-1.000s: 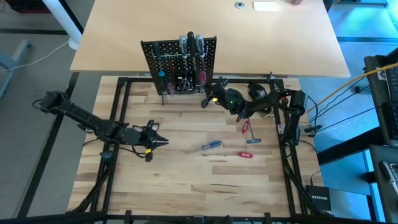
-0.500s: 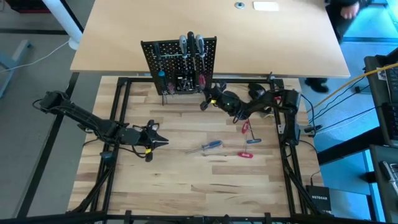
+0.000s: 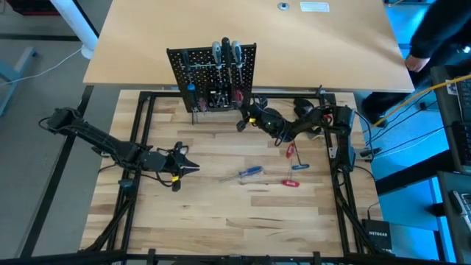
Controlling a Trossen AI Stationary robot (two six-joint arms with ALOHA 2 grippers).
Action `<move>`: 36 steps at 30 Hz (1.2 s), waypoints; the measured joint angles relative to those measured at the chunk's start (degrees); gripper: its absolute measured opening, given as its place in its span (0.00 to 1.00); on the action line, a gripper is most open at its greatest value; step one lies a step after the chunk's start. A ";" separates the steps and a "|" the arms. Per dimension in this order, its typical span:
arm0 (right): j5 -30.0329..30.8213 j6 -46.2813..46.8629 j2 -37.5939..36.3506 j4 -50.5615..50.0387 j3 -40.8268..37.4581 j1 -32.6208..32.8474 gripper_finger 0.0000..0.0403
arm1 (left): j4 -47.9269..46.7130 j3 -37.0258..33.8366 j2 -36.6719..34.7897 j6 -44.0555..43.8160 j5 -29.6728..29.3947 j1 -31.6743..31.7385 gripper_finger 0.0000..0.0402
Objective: Hang tools onto peg board
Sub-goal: Hang the red and transparent screwdriver on the peg board
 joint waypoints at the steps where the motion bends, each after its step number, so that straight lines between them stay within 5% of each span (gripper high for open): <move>1: 0.05 -0.30 -0.23 -0.20 -0.01 0.09 0.16 | -0.01 0.00 0.00 -0.01 0.00 0.00 0.10; 11: 1.50 0.07 -7.04 -17.35 -0.06 1.14 0.39 | -0.09 0.00 0.00 -0.11 0.00 -0.04 0.10; 25: -0.34 3.48 -22.02 -42.72 -0.04 3.53 0.41 | 0.01 0.00 -0.02 0.24 0.00 0.02 0.10; 32: -10.65 1.03 -20.72 -37.86 0.01 8.31 0.41 | 0.10 0.00 -0.02 0.27 0.00 0.04 0.10; 36: -10.31 0.18 -16.98 -27.55 -0.07 9.01 0.41 | 0.25 0.00 -0.02 0.98 0.00 0.45 0.10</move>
